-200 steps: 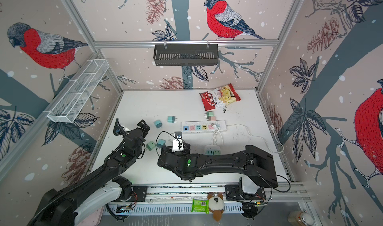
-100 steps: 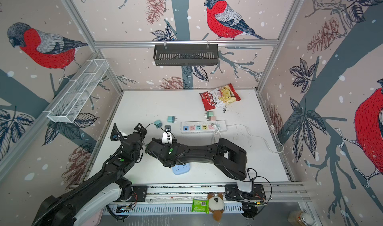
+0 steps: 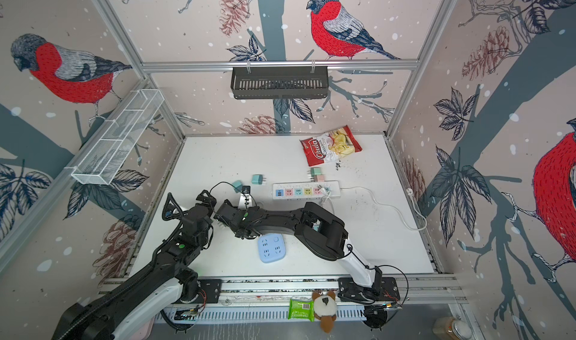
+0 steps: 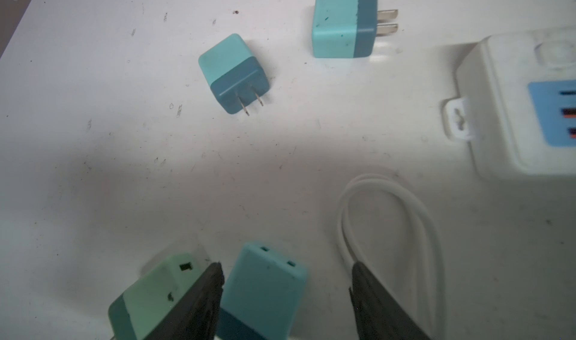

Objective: Insert the plug
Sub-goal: 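Lower the right gripper and close it on a teal cube charger, then lift the teal charger and carry it toward the socket boxes with the right gripper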

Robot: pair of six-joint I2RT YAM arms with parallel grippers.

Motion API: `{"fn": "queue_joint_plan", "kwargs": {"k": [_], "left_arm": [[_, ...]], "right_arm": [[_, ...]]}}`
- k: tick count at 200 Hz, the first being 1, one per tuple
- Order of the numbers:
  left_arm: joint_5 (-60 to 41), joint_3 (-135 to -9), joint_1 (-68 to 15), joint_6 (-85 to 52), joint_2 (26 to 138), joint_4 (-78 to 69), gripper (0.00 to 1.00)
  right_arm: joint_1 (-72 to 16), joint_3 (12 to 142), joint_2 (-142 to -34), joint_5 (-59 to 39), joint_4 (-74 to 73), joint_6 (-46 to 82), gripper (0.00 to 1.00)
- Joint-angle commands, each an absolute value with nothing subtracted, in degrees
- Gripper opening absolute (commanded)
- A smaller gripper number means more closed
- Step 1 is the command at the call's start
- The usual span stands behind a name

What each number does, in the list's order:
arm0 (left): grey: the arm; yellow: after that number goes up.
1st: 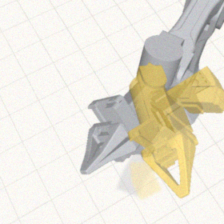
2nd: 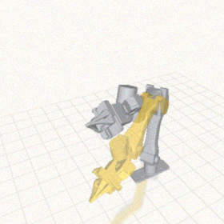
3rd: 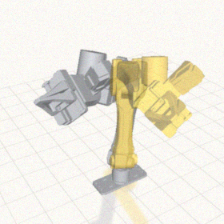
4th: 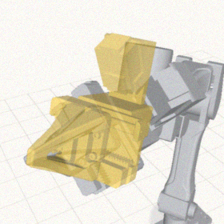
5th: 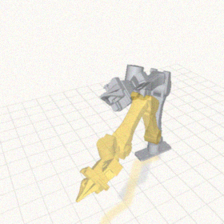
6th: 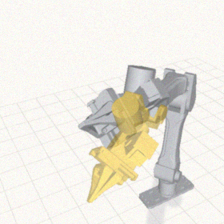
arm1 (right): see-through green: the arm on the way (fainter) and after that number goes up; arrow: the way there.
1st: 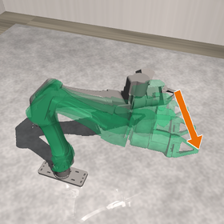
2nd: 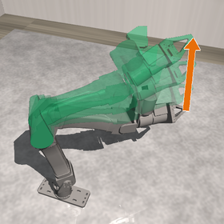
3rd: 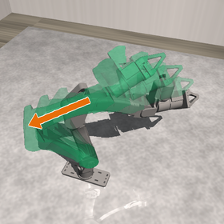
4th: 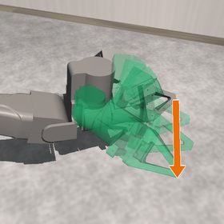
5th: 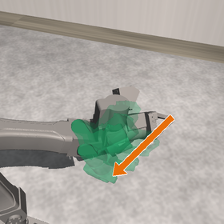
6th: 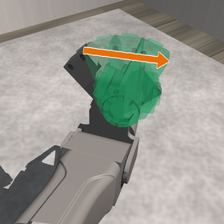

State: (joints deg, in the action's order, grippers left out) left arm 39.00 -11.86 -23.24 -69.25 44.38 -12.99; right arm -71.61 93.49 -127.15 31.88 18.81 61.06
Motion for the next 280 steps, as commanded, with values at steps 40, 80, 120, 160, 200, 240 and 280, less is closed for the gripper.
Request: {"fn": "queue_joint_plan", "kwargs": {"k": [40,80,120,160,200,240,280], "left_arm": [[40.2,-11.4,-23.1,-71.7,43.9,-13.2,0.97],[40.3,-11.6,-23.1,-71.7,43.5,-12.9,0.97],[39.9,-11.6,-23.0,-72.1,43.6,-12.9,0.97],[39.7,-12.8,-23.0,-71.5,43.9,-11.8,0.97],[39.5,-12.9,-23.0,-71.2,43.7,-11.9,0.97],[39.4,-13.1,-23.0,-71.2,43.5,-11.7,0.97],[39.1,-13.2,-23.0,-70.3,43.3,-11.9,0.97]], "right_arm": [[-71.8,100.0,-132.6,30.3,23.5,59.9,0.72],[-71.9,103.4,-135.3,31.7,27.7,61.1,0.63],[-72.2,104.0,-135.4,33.5,30.4,62.0,0.53],[-72.5,104.1,-135.5,33.8,30.8,62.1,0.51],[-72.4,104.3,-136.0,33.3,30.6,61.7,0.54],[-72.6,103.8,-135.3,33.0,30.1,61.5,0.36],[-74.5,99.1,-129.7,35.6,27.5,60.7,0.3]]}}
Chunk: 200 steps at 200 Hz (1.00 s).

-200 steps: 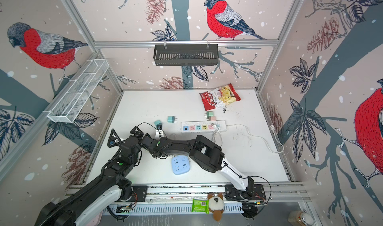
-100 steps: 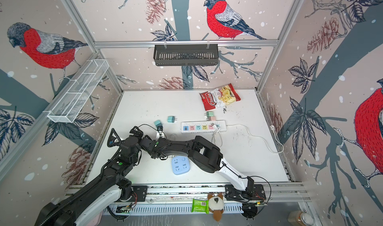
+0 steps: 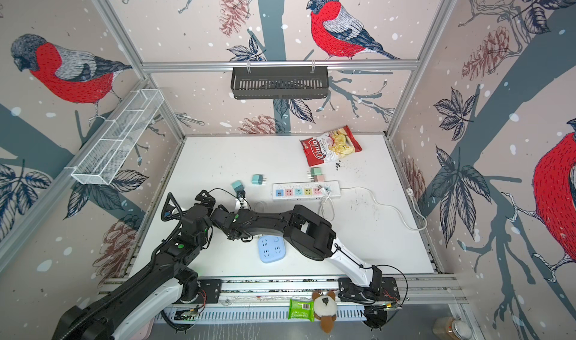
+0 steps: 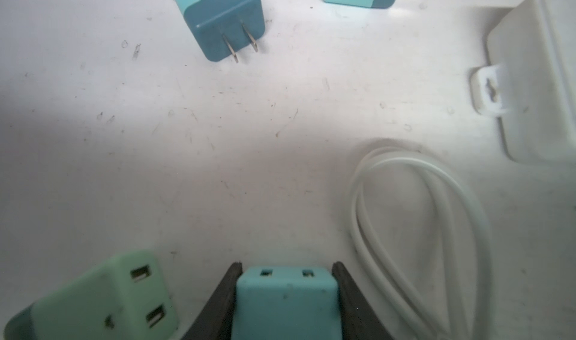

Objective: Insert the plug
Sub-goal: 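Lift the teal charger and carry it toward the socket boxes with the right gripper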

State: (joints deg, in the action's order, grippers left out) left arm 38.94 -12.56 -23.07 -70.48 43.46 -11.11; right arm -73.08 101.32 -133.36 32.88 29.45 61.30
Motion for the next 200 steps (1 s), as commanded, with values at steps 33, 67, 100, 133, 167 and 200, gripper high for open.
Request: {"fn": "queue_joint_plan", "kwargs": {"k": [33,67,100,133,167,200], "left_arm": [[37.3,-13.1,-23.0,-67.8,43.0,-14.1,0.97],[33.9,-13.2,-23.0,-63.0,41.3,-16.6,0.97],[29.5,-13.6,-23.1,-59.0,38.8,-18.6,0.97],[21.4,-14.8,-23.1,-56.2,38.6,-20.3,0.97],[9.7,-18.3,-23.2,-51.8,41.5,-21.5,0.97],[2.8,-21.9,-24.4,-48.0,45.9,-22.6,0.97]], "right_arm": [[-78.1,94.4,-122.4,42.1,27.0,59.9,0.25],[-81.1,87.7,-114.2,49.4,27.7,62.4,0.14],[-81.5,78.1,-105.6,53.3,27.4,65.9,0.04],[-81.4,68.0,-96.4,57.0,26.8,69.6,0.04],[-81.2,57.0,-85.4,59.5,23.9,71.4,0.04],[-81.0,43.9,-73.6,59.6,13.5,67.2,0.03]]}}
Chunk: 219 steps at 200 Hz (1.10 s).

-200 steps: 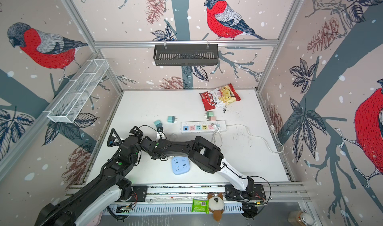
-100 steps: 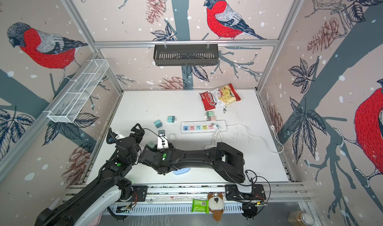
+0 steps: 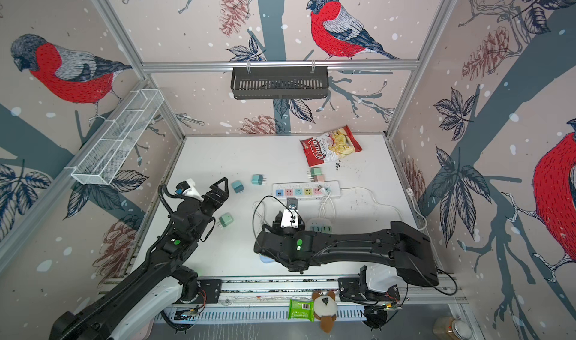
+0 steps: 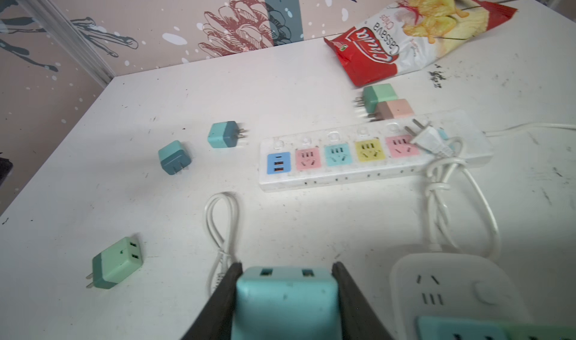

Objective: Insert the plug
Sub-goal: 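Lift the teal charger and carry it toward the socket boxes with the right gripper, then close the left gripper on the teal charger while the right gripper holds it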

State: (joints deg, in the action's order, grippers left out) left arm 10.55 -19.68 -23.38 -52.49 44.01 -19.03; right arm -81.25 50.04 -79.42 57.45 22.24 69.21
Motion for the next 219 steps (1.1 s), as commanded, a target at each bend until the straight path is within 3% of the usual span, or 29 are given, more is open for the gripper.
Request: {"fn": "queue_joint_plan", "kwargs": {"k": [1,61,108,157,219], "left_arm": [[2.7,-22.0,-24.6,-47.8,45.9,-22.6,0.97],[3.3,-28.5,-37.3,-37.9,49.4,-22.0,0.9],[10.6,-33.6,-51.4,-28.4,52.6,-20.4,0.87],[10.7,-39.8,-61.6,-18.1,59.9,-19.2,0.86],[6.5,-42.5,-64.0,-16.9,62.3,-18.0,0.84]], "right_arm": [[-81.0,43.8,-73.3,59.6,13.3,67.0,0.04],[-81.0,32.4,-58.5,59.7,7.7,62.3,0.03],[-80.5,22.1,-48.4,59.2,-11.2,45.0,0.03],[-79.6,20.3,-45.1,54.2,-16.5,34.9,0.02],[-79.8,16.5,-44.0,46.7,-27.4,21.1,0.02]]}}
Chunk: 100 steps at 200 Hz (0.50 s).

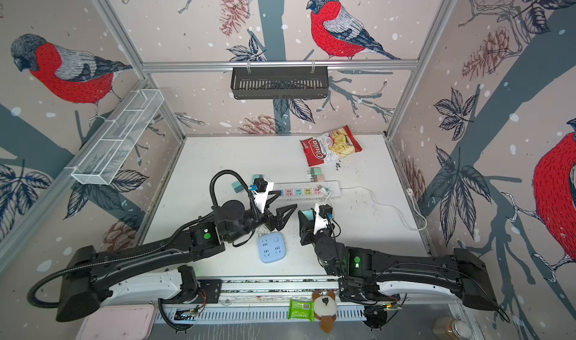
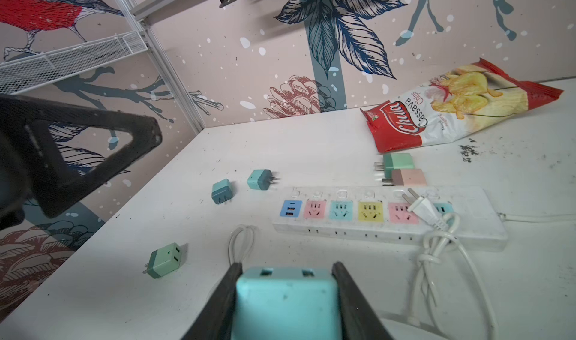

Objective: Insert the plug
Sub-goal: 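Close the left gripper on the teal charger while the right gripper holds it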

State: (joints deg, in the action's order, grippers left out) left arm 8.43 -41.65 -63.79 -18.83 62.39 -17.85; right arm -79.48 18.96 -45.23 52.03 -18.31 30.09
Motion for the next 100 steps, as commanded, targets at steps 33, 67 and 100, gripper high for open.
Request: {"fn": "queue_joint_plan", "kwargs": {"k": [33,67,100], "left_arm": [[1.9,-47.6,-63.9,-23.0,61.0,-9.3,0.84],[-2.0,-46.5,-64.0,-26.5,58.6,-2.3,0.84],[-3.9,-40.9,-64.0,-22.7,57.5,-6.2,0.79]], "right_arm": [[-79.7,11.0,-42.4,40.3,-38.6,11.7,0.02],[-80.0,9.6,-42.2,37.6,-40.8,6.0,0.01],[-80.3,7.4,-42.6,34.5,-44.7,3.2,0.01]]}}
